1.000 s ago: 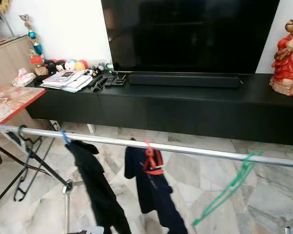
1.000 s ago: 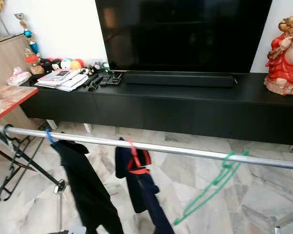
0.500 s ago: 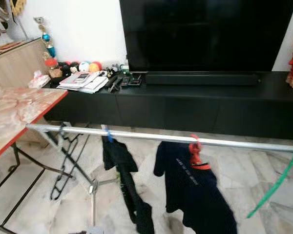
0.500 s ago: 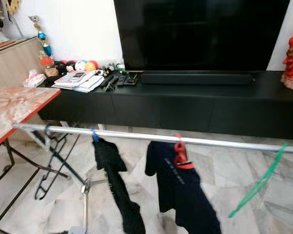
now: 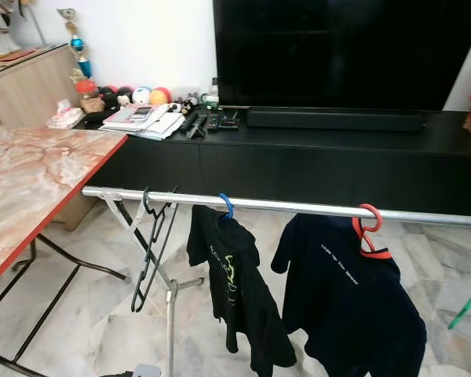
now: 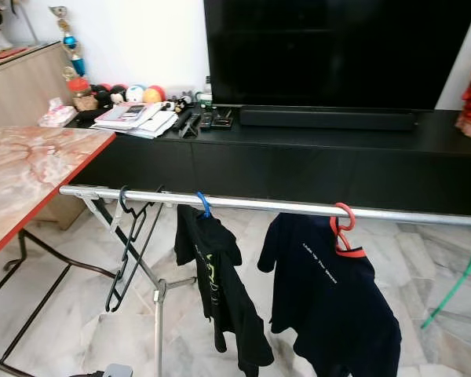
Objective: Hang hanger
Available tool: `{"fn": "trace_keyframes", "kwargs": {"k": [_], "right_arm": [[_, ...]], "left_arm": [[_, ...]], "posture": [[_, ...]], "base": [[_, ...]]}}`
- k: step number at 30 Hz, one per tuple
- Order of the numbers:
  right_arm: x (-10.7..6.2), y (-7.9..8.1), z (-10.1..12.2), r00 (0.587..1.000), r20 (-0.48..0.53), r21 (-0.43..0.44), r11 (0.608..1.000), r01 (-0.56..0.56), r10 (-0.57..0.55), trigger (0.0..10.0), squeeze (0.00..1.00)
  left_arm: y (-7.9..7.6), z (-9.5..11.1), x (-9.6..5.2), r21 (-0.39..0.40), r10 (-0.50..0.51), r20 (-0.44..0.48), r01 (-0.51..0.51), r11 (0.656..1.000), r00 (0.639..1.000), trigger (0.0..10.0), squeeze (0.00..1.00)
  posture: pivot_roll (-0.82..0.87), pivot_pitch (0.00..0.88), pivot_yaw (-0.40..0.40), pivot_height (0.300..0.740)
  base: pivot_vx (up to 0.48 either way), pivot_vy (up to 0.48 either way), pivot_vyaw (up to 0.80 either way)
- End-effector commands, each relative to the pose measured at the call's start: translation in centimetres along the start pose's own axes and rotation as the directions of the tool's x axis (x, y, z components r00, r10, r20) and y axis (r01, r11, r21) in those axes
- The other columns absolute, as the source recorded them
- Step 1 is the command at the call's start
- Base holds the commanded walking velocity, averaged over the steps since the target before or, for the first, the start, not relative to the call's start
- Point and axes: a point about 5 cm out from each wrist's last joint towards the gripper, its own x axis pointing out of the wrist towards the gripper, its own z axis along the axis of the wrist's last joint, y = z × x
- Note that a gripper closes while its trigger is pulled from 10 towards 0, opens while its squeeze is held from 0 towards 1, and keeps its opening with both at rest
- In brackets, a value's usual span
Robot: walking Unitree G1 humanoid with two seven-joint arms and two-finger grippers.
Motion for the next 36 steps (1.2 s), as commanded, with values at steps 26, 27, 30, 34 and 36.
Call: {"fn": "trace_keyframes", "kwargs": {"k": [26, 27, 30, 34, 36], "right_arm": [[0.3, 3.1, 9.1, 0.895, 0.435, -0.031, 0.995, -0.094, 0.098, 10.0, 0.00], [0.2, 3.1, 9.6, 0.882, 0.460, -0.036, 0.995, -0.098, 0.104, 10.0, 0.00], [-0.4, 3.3, 11.0, 0.824, 0.552, -0.056, 0.991, -0.118, 0.129, 10.0, 0.00], [-1.5, 3.4, 12.5, 0.738, 0.656, -0.091, 0.987, -0.135, 0.161, 10.0, 0.00], [-2.1, 3.4, 12.7, 0.708, 0.684, -0.112, 0.984, -0.137, 0.176, 10.0, 0.00]], "left_arm": [[-0.2, -1.7, -0.2, 0.046, 0.019, -0.014, -0.018, 0.999, 1.000, 10.0, 0.00], [-0.2, -1.7, -0.2, 0.047, 0.018, -0.015, -0.018, 0.999, 1.000, 10.0, 0.00], [-0.3, -1.9, -0.3, 0.047, 0.017, -0.019, -0.016, 0.999, 1.000, 10.0, 0.00], [-0.4, -2.1, -0.3, 0.049, 0.015, -0.023, -0.014, 0.999, 1.000, 10.0, 0.00], [-0.4, -2.2, -0.3, 0.051, 0.014, -0.025, -0.013, 0.999, 1.000, 10.0, 0.00]], "posture": [[-0.08, 0.000, 0.032, 0.740], [-0.08, 0.000, 0.033, 0.740], [-0.08, 0.000, 0.033, 0.740], [-0.09, 0.000, 0.032, 0.740], [-0.09, 0.000, 0.031, 0.740]], "base": [[0.000, -0.092, 0.00], [0.000, 0.000, 0.00], [0.000, 0.000, 0.00], [0.000, 0.000, 0.00], [0.000, 0.000, 0.00]]}}
